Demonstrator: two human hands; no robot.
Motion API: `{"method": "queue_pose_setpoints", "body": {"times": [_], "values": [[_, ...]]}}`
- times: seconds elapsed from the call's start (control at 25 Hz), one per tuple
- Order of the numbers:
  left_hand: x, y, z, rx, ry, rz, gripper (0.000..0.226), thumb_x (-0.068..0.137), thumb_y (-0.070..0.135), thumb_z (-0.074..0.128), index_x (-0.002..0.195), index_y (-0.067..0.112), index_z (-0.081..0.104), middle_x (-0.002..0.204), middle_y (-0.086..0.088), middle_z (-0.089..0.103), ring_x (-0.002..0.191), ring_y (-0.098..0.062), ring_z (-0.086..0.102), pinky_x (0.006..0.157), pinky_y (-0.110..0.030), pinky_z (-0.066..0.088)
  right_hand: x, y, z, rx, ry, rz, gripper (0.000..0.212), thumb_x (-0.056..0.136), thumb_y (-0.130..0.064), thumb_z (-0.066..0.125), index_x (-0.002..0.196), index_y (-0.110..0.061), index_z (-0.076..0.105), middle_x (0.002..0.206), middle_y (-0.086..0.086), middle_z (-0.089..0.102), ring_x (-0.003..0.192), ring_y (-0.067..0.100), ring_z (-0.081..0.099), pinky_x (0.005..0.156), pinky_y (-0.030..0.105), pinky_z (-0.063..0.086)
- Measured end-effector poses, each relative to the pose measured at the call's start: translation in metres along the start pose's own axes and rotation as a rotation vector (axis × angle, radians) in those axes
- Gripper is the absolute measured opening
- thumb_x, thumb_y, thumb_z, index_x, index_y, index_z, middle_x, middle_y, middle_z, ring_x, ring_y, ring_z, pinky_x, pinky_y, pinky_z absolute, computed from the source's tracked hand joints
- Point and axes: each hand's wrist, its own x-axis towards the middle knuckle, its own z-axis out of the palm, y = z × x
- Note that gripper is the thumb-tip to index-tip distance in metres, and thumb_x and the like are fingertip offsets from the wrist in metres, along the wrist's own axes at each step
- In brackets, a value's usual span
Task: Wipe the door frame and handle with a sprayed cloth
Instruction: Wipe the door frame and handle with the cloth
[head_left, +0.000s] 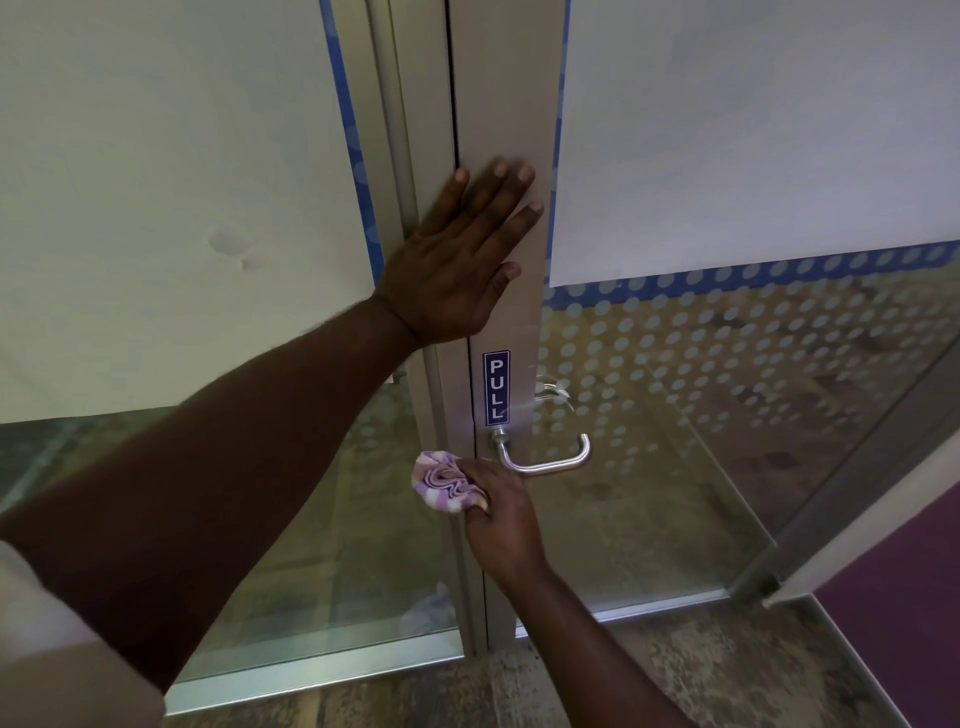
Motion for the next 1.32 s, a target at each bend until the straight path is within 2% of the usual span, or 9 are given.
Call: {"method": "queue_pose_setpoints", "body": {"times": [0.12,0.2,0.44,0.6,0.76,0.92,1.04,1.2,1.32], "values": [[0.001,-0.001,-0.001,-0.003,0.005,0.006,0.057,0.112,0.032,0.039,0.16,0.001,0.035,0.165,-0.027,0.035,0.155,-0.044,0.033,0.127,-0.059,0.02,-0.02,-0.001,0.004,0.475,-0.014,0.368,0.038,0.086,-0.002,0.06,0.106,-0.028,0.08,0.085,-0.003,0.076,0.071,0.017,0.069,0.062,0.027,0.055],[0.001,-0.001,-0.002,-0.005,0.005,0.01,0.057,0.112,0.032,0.038,0.16,0.001,0.035,0.166,-0.027,0.034,0.155,-0.043,0.033,0.127,-0.058,0.02,-0.034,0.006,-0.004,0.714,0.04,0.565,0.028,0.079,-0.006,0.064,0.1,-0.018,0.077,0.08,0.007,0.07,0.067,0.023,0.063,0.053,0.027,0.05],[0.001,0.001,-0.011,-0.064,0.002,0.02,0.057,0.11,0.03,0.044,0.159,0.0,0.037,0.165,-0.027,0.035,0.154,-0.044,0.033,0.126,-0.059,0.022,-0.056,-0.001,-0.048,1.265,0.153,0.635,0.06,0.068,0.004,0.056,0.128,0.007,0.061,0.115,0.03,0.068,0.097,0.039,0.066,0.086,0.043,0.053],[0.0,0.011,-0.028,-0.214,-0.095,-0.038,0.063,0.108,0.036,0.047,0.16,0.002,0.036,0.169,-0.025,0.027,0.158,-0.042,0.024,0.13,-0.055,0.012,-0.065,-0.009,-0.076,1.34,0.24,0.654,0.045,0.077,0.005,0.054,0.119,0.0,0.07,0.12,0.026,0.072,0.103,0.039,0.074,0.101,0.053,0.052],[-0.024,0.064,-0.052,-0.569,-0.186,-0.131,0.068,0.105,0.046,0.051,0.161,0.011,0.035,0.173,-0.012,0.023,0.161,-0.025,0.019,0.132,-0.046,0.01,-0.066,-0.024,-0.108,1.344,0.268,0.622,0.04,0.077,-0.001,0.052,0.112,-0.001,0.072,0.113,0.024,0.075,0.1,0.039,0.076,0.081,0.051,0.063],[-0.061,0.13,-0.074,-1.249,-0.585,-0.713,0.077,0.094,0.059,0.065,0.158,0.025,0.041,0.165,-0.003,0.043,0.147,-0.015,0.047,0.122,-0.039,0.037,-0.062,-0.042,-0.131,1.313,0.236,0.574,0.04,0.075,-0.005,0.052,0.111,-0.002,0.069,0.111,0.024,0.074,0.099,0.038,0.075,0.086,0.051,0.063],[-0.076,0.149,-0.085,-1.738,-0.778,-0.985,0.052,0.095,0.046,0.065,0.139,0.02,0.06,0.143,-0.011,0.065,0.116,-0.013,0.07,0.102,-0.04,0.056,-0.06,-0.054,-0.143,1.303,0.174,0.556,0.045,0.079,-0.006,0.046,0.114,0.004,0.072,0.123,0.028,0.07,0.108,0.042,0.072,0.096,0.054,0.058],[-0.085,0.153,-0.099,-1.981,-0.739,-1.09,0.06,0.089,0.024,0.078,0.135,-0.011,0.06,0.14,-0.032,0.062,0.122,-0.04,0.062,0.116,-0.056,0.045,-0.062,-0.071,-0.157,1.19,0.057,0.565,0.062,0.074,-0.009,0.055,0.133,0.012,0.059,0.127,0.032,0.067,0.108,0.045,0.072,0.083,0.052,0.062],[-0.088,0.153,-0.11,-2.082,-0.661,-1.144,0.054,0.083,0.018,0.077,0.131,-0.005,0.065,0.14,-0.03,0.063,0.123,-0.039,0.062,0.116,-0.056,0.045,-0.064,-0.079,-0.173,1.071,0.001,0.508,0.064,0.071,-0.006,0.064,0.134,0.006,0.06,0.128,0.034,0.067,0.106,0.045,0.072,0.082,0.051,0.061]]}}
